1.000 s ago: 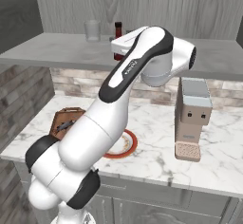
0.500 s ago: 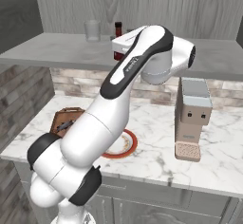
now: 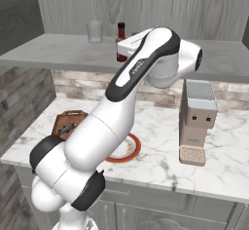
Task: Pick the fish from the plate and place it on the cutting board. Then pick the condiment bottle from the cabinet and place it next to the cutting board.
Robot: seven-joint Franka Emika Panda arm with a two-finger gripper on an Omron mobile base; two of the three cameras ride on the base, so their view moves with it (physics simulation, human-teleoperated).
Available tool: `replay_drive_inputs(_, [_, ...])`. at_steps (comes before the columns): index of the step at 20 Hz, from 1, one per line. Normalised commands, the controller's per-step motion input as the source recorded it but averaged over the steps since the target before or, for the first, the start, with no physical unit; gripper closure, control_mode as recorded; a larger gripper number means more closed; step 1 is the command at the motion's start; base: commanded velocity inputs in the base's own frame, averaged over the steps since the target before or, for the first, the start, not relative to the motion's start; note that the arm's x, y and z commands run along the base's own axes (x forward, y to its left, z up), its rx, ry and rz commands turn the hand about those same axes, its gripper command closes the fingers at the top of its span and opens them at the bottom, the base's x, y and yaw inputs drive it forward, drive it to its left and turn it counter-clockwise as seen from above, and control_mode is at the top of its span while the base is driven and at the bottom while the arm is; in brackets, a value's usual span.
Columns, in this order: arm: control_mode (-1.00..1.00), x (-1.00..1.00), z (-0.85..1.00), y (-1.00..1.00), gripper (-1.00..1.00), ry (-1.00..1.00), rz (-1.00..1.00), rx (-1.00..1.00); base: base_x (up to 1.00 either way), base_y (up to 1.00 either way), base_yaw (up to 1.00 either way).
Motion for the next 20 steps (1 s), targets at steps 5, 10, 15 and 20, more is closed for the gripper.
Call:
replay_drive_inputs(5, [-1.0,0.05,-0.04,-0.04,-1.0,0.0,0.0,0.0,0.0,0.0,0.0])
replay_drive_inputs(10, [-1.0,0.08,0.0,0.0,-1.0,0.0,0.0,0.0,0.0,0.0,0.0])
replay_drive_inputs(15, [-1.0,0.11,0.0,0.0,-1.0,0.0,0.0,0.0,0.0,0.0,0.0])
replay_drive_inputs(20, [-1.0,0.11,0.0,0.0,-1.0,0.0,0.0,0.0,0.0,0.0,0.0])
